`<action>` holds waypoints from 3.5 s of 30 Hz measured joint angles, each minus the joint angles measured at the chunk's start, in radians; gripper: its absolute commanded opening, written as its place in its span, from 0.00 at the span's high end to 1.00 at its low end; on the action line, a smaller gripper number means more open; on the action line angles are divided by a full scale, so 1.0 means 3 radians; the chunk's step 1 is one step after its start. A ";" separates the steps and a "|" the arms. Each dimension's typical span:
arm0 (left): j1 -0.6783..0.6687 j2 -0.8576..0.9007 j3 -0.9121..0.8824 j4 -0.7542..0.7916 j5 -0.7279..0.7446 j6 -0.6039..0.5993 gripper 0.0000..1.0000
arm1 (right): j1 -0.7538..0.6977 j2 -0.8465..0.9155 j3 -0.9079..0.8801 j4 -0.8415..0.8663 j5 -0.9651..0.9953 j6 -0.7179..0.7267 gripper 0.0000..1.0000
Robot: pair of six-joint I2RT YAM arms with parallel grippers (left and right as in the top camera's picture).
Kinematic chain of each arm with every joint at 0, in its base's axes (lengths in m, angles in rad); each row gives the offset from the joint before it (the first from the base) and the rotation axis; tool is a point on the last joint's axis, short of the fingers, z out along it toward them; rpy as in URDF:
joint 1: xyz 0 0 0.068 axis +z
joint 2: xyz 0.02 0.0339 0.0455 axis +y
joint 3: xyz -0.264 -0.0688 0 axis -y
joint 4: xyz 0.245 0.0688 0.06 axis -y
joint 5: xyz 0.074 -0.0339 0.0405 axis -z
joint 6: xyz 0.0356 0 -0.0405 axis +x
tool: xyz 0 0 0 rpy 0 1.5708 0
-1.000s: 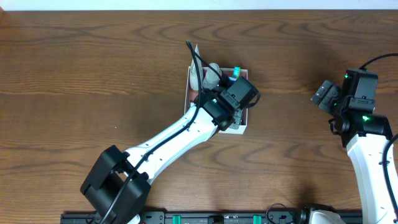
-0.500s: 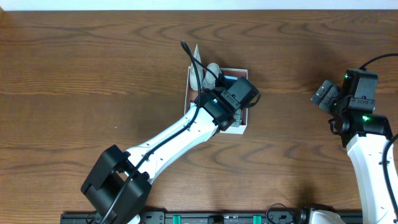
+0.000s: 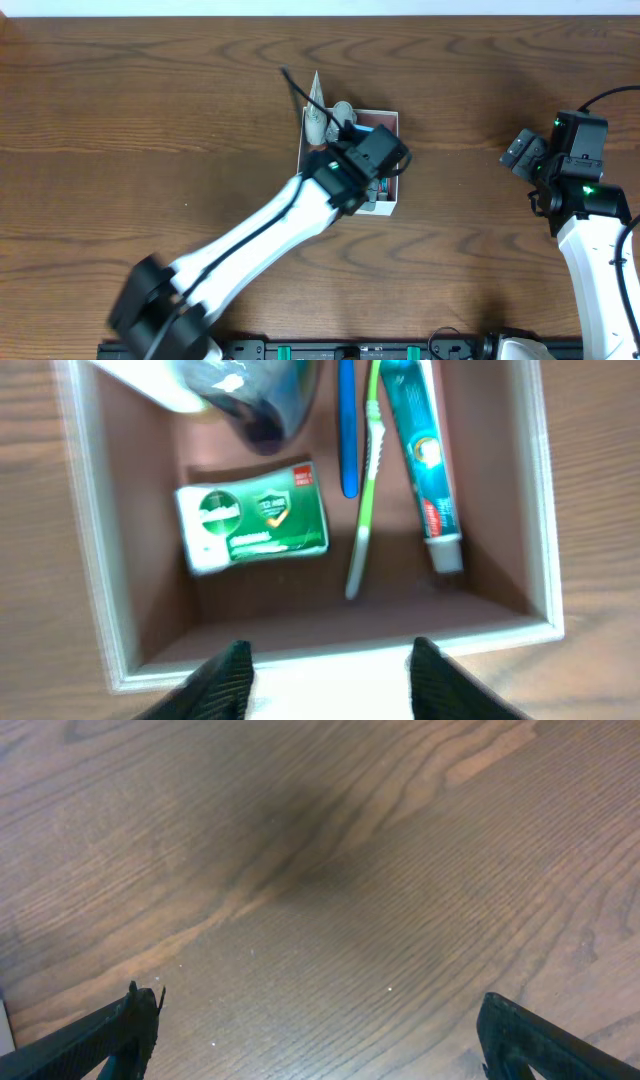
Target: Pack container
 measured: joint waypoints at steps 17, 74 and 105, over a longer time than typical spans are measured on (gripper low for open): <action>0.0000 -0.2201 0.0149 -0.1336 -0.0142 0.0304 0.02 | 0.0000 0.0000 0.0000 0.0000 0.0000 0.0000 0.01; 0.2940 -0.5530 -0.4321 0.2179 0.0687 0.0482 0.02 | 0.0000 0.0000 0.0000 -0.0006 0.0000 0.0000 0.01; 0.2953 -0.5540 -0.4325 0.2190 0.0757 0.0743 0.02 | 0.0000 0.0000 0.0000 -0.0006 -0.0001 0.0000 0.01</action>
